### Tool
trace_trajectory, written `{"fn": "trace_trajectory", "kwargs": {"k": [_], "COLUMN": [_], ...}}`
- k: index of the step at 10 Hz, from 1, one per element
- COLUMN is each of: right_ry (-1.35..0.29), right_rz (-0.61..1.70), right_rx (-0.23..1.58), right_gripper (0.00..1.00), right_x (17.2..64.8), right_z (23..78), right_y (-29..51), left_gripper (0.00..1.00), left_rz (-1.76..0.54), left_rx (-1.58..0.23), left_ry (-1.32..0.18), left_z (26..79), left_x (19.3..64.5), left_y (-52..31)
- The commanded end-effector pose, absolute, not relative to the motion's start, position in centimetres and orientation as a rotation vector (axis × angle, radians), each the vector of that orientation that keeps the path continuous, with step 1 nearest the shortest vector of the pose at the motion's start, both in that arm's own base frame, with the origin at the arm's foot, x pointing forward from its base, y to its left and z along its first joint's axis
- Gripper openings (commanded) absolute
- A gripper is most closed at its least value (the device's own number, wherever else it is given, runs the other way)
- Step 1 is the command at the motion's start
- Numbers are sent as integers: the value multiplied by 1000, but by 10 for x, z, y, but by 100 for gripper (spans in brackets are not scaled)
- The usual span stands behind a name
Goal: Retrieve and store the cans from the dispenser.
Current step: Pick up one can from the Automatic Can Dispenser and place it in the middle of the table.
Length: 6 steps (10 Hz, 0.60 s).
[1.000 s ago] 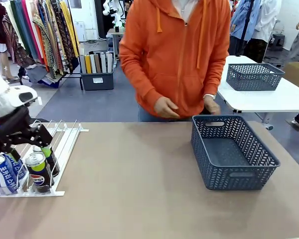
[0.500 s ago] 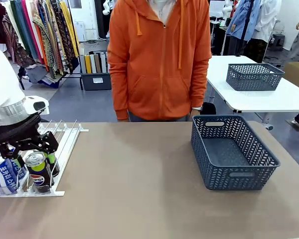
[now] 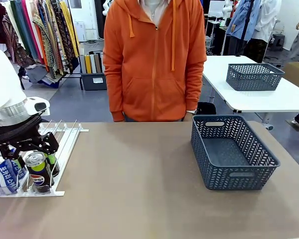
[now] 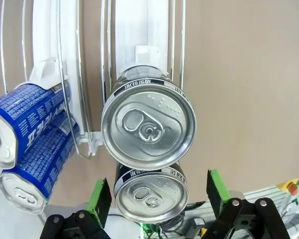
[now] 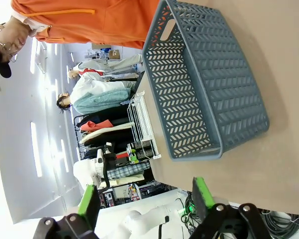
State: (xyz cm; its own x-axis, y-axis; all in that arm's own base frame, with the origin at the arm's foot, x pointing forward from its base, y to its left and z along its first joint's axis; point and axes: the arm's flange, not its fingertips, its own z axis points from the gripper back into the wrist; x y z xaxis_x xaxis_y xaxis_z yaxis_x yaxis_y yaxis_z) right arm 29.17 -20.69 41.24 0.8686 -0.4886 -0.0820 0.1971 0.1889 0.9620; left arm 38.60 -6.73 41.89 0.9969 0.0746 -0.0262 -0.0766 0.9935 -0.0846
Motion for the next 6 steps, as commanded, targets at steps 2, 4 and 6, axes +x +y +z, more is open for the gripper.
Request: {"fn": "trace_trajectory", "kwargs": {"k": [2, 4, 6], "right_ry": [-253, -253, -253], "right_rz": [-490, -490, -490], "right_rx": [1296, 1296, 1296], "right_gripper": [100, 100, 100], "right_x": [291, 291, 291], "right_z": [417, 417, 417], "right_y": [-210, -210, -210], "left_gripper": [0, 0, 0], "left_rz": [90, 84, 85], "left_rx": [-17, -21, -25], "left_ry": [-8, -9, -5], "left_z": [422, 423, 423], "left_x": [391, 391, 392], "left_y": [-67, -66, -67]}}
